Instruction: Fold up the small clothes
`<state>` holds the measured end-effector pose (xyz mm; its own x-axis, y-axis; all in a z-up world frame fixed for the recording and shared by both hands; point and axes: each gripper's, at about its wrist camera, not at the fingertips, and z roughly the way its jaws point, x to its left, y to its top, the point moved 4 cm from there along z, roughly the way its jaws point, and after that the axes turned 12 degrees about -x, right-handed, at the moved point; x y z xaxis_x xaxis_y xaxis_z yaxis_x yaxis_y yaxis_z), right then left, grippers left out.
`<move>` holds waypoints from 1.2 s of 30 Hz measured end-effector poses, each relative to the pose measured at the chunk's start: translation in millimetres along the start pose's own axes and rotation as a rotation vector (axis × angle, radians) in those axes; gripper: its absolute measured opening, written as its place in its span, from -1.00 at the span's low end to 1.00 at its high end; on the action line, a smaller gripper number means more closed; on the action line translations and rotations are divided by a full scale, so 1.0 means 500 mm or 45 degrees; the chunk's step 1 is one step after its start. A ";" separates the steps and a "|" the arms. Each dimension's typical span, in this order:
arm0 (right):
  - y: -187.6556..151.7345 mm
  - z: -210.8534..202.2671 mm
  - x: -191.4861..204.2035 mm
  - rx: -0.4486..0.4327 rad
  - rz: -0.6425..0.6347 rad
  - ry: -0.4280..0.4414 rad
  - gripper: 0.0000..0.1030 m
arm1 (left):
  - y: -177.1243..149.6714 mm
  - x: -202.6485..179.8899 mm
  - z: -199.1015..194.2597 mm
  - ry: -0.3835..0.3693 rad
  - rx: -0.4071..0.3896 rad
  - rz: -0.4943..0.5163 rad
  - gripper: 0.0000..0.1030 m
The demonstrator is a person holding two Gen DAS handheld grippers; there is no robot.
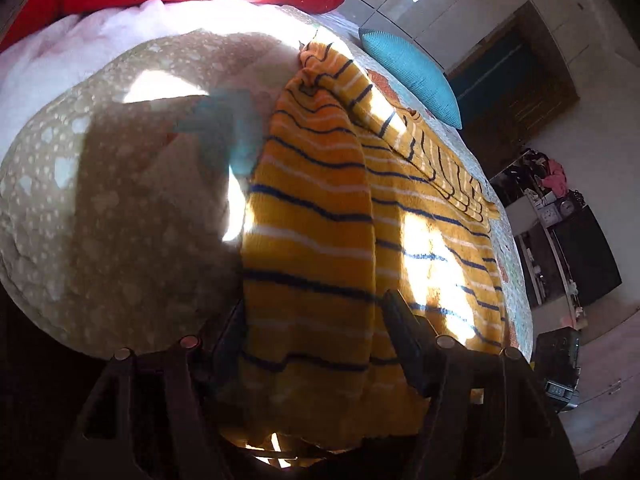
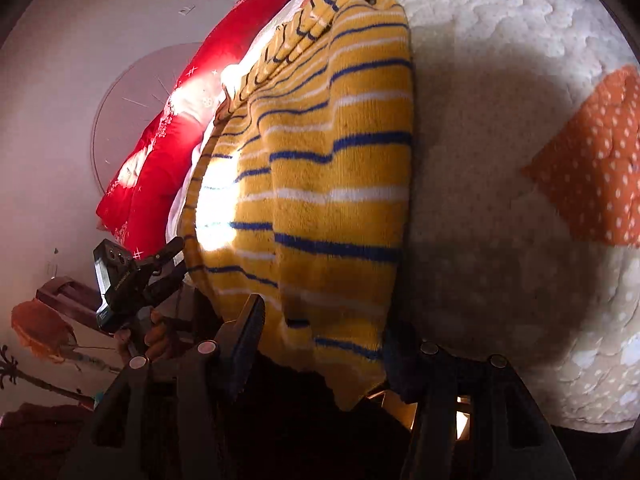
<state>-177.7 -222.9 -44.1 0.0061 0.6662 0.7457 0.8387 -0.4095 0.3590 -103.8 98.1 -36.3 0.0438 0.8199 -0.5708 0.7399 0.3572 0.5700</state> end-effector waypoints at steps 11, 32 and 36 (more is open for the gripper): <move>-0.027 0.040 0.011 0.062 -0.017 -0.019 -0.64 | -0.086 -0.007 0.025 -0.081 0.167 -0.010 -0.77; 0.576 0.098 0.074 -0.404 0.012 0.036 -0.69 | 0.451 -0.211 0.245 0.009 -0.147 0.160 -0.78; 0.648 0.166 -0.027 -0.358 0.241 0.008 -0.62 | 0.477 -0.169 0.366 0.073 -0.039 0.050 -0.74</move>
<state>139.1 -312.7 15.7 0.1435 0.5582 0.8172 0.6398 -0.6823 0.3537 191.5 32.2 39.6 0.0333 0.8578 -0.5129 0.7172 0.3369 0.6100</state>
